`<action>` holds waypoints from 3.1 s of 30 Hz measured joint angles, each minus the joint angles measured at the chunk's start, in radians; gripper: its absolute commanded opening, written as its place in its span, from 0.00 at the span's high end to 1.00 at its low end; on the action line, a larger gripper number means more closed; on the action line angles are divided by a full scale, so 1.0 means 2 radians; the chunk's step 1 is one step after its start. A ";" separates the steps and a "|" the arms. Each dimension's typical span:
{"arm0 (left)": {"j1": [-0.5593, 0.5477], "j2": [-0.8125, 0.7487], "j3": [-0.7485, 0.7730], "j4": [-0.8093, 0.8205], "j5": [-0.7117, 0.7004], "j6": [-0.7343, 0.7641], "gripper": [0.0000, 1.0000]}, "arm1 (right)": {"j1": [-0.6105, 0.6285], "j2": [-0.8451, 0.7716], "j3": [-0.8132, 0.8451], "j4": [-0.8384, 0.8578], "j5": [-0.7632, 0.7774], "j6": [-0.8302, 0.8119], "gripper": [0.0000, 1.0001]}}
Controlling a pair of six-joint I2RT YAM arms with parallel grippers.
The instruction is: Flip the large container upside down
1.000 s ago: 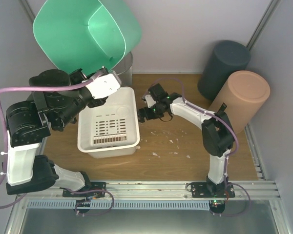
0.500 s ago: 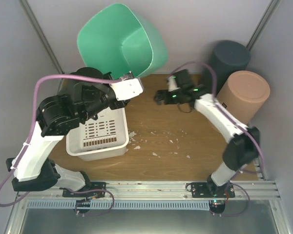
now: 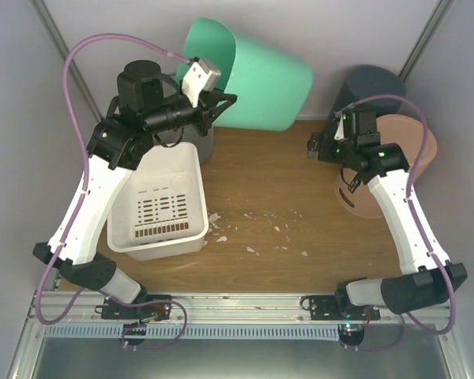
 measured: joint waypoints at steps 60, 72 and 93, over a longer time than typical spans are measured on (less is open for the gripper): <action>0.059 0.005 -0.482 0.743 0.356 -0.735 1.00 | -0.013 -0.222 0.002 -0.199 -0.112 0.086 0.00; 0.185 0.032 -0.245 0.498 0.298 -0.542 1.00 | -0.012 -0.292 -0.176 -0.134 -0.280 0.040 0.00; 0.316 0.077 0.011 0.499 0.276 -0.644 1.00 | 0.257 0.059 -0.251 0.182 -0.262 0.048 0.00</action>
